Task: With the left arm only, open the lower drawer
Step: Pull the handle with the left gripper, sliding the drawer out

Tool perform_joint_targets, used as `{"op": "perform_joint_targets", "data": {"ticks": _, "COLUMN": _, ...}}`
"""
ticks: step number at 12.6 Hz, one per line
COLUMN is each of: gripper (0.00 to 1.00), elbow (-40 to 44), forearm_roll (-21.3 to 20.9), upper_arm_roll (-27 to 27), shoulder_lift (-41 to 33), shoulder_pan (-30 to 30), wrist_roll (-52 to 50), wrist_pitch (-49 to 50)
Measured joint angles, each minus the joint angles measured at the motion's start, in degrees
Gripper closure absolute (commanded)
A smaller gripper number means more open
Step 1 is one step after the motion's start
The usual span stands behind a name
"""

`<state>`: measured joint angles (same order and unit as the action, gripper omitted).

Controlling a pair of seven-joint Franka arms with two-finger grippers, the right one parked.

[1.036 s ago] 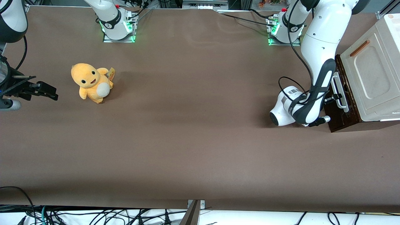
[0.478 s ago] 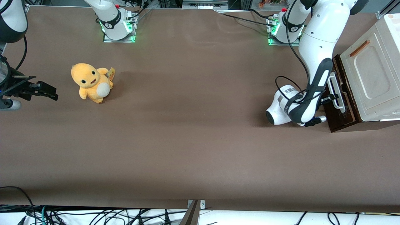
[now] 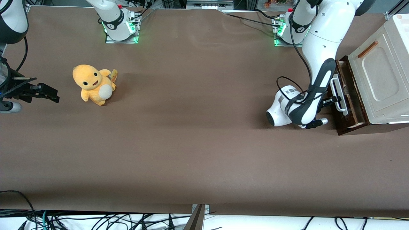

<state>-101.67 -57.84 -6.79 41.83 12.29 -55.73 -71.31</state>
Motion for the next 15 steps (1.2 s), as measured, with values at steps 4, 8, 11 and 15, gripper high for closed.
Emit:
{"op": "perform_joint_targets", "data": {"ticks": 4, "gripper": 0.9, "elbow": 0.56, "forearm_roll": 0.29, "upper_arm_roll": -1.77, "shoulder_lift": 0.01, "shoulder_pan": 0.03, "wrist_roll": -0.03, "wrist_pitch": 0.83}}
{"op": "perform_joint_targets", "data": {"ticks": 8, "gripper": 0.9, "elbow": 1.24, "forearm_roll": 0.63, "upper_arm_roll": -2.57, "shoulder_lift": 0.01, "shoulder_pan": 0.03, "wrist_roll": -0.06, "wrist_pitch": 1.5}}
{"op": "perform_joint_targets", "data": {"ticks": 11, "gripper": 0.9, "elbow": 1.66, "forearm_roll": 0.93, "upper_arm_roll": -2.76, "shoulder_lift": 0.01, "shoulder_pan": 0.0, "wrist_roll": -0.06, "wrist_pitch": 1.73}}
{"op": "perform_joint_targets", "data": {"ticks": 15, "gripper": 0.91, "elbow": 1.92, "forearm_roll": 0.95, "upper_arm_roll": -3.9, "shoulder_lift": 0.01, "shoulder_pan": 0.05, "wrist_roll": -0.06, "wrist_pitch": 1.94}}
